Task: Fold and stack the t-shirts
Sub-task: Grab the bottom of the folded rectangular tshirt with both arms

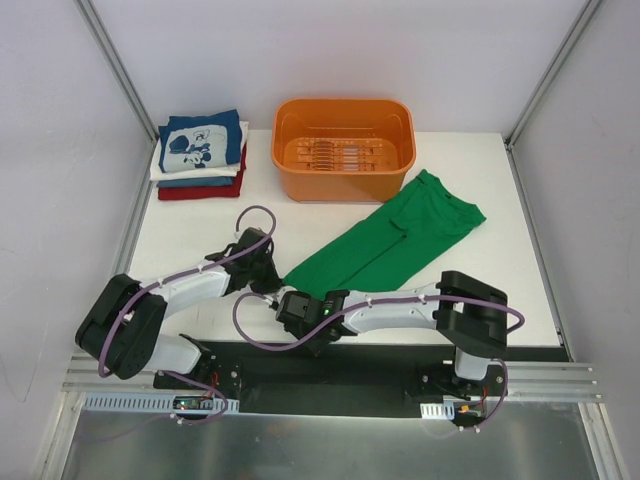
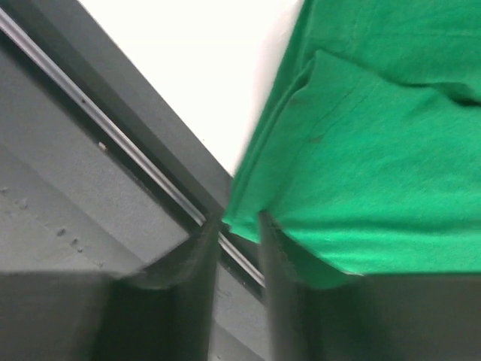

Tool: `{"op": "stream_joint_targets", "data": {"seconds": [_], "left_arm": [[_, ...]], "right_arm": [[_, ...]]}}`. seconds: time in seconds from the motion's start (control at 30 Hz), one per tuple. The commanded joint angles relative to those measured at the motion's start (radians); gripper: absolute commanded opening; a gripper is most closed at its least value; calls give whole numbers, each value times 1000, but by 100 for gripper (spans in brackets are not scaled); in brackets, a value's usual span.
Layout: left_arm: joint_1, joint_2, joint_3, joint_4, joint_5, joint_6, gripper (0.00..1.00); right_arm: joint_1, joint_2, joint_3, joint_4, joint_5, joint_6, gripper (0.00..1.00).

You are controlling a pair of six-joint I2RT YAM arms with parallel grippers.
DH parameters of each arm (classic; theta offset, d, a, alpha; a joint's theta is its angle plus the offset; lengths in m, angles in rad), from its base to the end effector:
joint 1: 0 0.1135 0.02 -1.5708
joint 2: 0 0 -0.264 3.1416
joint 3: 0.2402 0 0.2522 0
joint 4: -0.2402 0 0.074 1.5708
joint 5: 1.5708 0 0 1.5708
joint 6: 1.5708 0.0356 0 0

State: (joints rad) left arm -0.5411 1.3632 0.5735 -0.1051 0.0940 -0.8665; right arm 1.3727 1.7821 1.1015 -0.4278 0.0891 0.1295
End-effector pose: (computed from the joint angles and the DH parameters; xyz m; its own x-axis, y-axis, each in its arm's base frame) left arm 0.2118 -0.1312 0.1547 -0.8621 -0.3671 -0.3493 -0.1449 0.8392 -0.5242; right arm 0.0724 0.3448 0.1662 -0.2998 -0.8398 -0.4526 -0.9379 0.3463 -0.0214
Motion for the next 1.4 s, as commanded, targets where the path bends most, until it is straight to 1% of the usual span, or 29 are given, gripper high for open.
{"op": "stream_joint_targets", "data": {"seconds": [0.0, 0.03, 0.13, 0.17, 0.33, 0.43, 0.47, 0.57, 0.63, 0.8, 0.83, 0.87, 0.9, 0.97, 1.07, 1.23, 1.37], "left_arm": [[6, -42, -49, -53, -22, 20, 0], [7, -53, -58, -53, -26, 17, 0], [7, -102, -90, -54, -34, 4, 0], [7, -116, -98, -53, -39, 3, 0], [7, -210, -130, -54, -50, -2, 0], [7, -233, -123, -56, -62, 6, 0], [7, -234, -113, -56, -65, 7, 0], [7, -213, -83, -56, -88, 26, 0], [20, -171, -64, -57, -123, 44, 0], [78, -31, 51, -54, -96, 125, 0], [93, -9, 69, -54, -73, 136, 0], [99, 8, 101, -53, -70, 145, 0], [107, 45, 117, -53, -65, 161, 0], [131, 76, 155, -51, -51, 170, 0], [153, 120, 186, -47, -19, 176, 0], [164, 148, 184, -41, 7, 182, 0], [178, 157, 164, -27, 33, 178, 0]], "right_arm": [[-12, 62, -12, 21, 8, 10, 23], [-12, 59, -12, 24, 5, 10, 21], [-14, 50, -11, 31, 6, 10, 9], [-12, 46, -9, 29, 5, 15, 1], [-11, -13, 11, 23, -22, 24, 1], [-11, -56, 29, 3, 9, 10, 1], [-11, -58, 43, -24, 44, 6, 1], [-26, -47, 64, -58, 75, -1, 1], [-52, -26, 63, -54, 66, -1, 1], [-92, 10, 101, -46, 64, -36, 1], [-93, 11, 110, -46, 61, -48, 2], [-93, 11, 118, -46, 64, -60, 5], [-93, 13, 129, -48, 64, -65, 7], [-98, 14, 156, -51, 63, -80, 17], [-95, 22, 199, -66, 51, -96, 27], [-86, 25, 202, -8, -9, -123, 42], [-63, 71, 233, 1, -23, -168, 50]]}}
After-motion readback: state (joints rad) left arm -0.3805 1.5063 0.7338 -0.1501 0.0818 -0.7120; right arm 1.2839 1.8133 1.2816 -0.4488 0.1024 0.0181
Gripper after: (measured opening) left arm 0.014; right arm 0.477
